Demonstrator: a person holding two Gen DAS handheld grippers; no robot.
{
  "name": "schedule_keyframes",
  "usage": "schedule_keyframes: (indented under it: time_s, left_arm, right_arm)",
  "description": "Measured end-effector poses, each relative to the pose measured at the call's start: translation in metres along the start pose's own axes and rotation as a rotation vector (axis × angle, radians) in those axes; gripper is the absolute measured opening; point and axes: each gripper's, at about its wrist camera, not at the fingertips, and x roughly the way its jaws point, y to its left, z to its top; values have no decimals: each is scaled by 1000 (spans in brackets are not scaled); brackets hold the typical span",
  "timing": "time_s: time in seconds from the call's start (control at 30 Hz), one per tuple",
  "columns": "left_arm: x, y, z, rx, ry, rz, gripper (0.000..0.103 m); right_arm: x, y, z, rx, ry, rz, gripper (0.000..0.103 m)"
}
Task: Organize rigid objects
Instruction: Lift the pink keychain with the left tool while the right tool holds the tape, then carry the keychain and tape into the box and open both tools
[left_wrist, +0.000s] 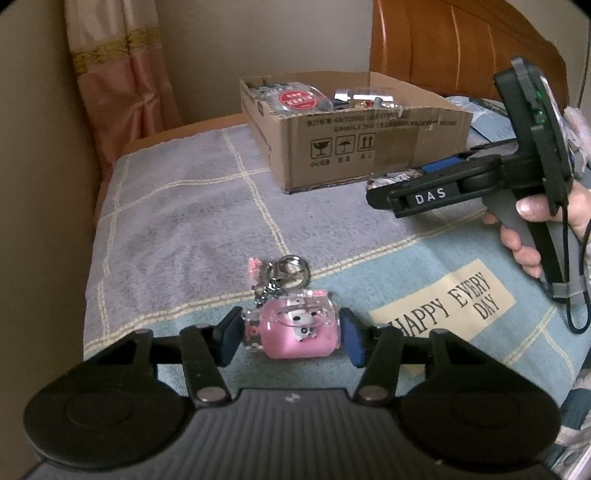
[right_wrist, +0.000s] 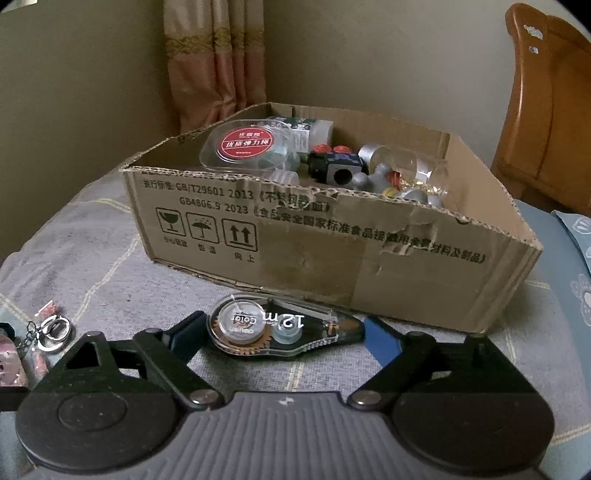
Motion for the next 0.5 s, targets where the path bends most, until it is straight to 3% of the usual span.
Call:
schedule_keyframes:
  time_s: [0.5]
  left_arm:
    - [-2, -2, 6, 3, 48, 30, 50]
  right_arm:
    - [-13, 5, 2, -77, 38, 29, 93]
